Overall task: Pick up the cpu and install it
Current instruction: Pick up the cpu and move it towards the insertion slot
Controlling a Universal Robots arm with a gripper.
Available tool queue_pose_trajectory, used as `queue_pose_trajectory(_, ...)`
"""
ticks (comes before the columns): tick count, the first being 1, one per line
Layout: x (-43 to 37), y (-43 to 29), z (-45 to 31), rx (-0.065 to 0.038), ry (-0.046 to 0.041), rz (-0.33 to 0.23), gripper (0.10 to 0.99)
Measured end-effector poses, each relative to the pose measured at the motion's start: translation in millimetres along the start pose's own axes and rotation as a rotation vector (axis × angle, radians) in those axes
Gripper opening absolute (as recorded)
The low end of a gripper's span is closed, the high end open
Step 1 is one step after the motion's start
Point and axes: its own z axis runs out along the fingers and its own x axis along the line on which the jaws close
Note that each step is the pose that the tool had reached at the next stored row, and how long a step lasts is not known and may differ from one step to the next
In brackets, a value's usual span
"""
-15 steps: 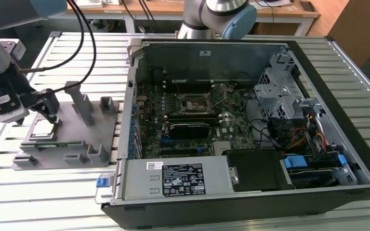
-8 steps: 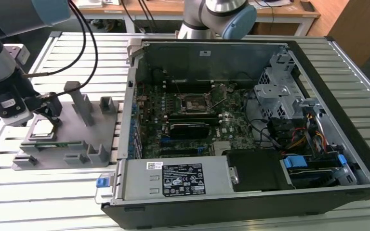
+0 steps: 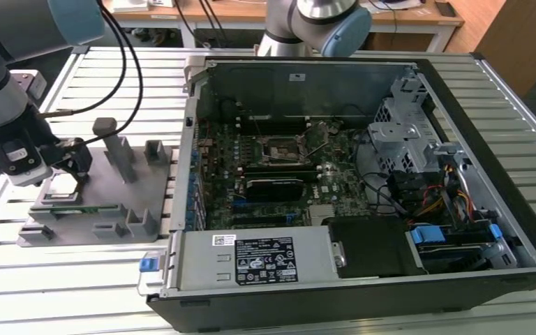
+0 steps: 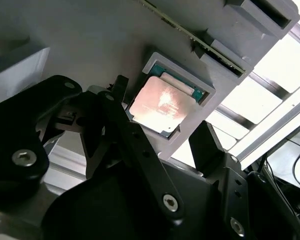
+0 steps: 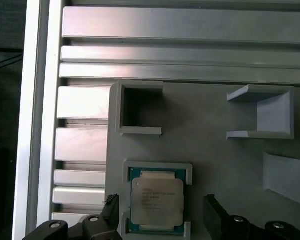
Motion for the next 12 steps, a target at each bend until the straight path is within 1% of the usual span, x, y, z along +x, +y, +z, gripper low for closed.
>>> queue_pose_trajectory(2,1.5,0.0,1.7,0.0,0.0,0.0,0.765)
queue_pose_trajectory(8,1.7,-0.4,8.7,0.0,-0.0001,0.0,0.765)
queue_pose_trajectory(10,1.7,-0.4,8.9,0.0,0.0001,0.0,0.749)
queue_pose_trajectory(11,1.9,-0.4,9.2,0.0,-0.0002,0.0,0.682)
queue_pose_trajectory(12,1.9,-0.4,9.2,0.0,-0.0003,0.0,0.682)
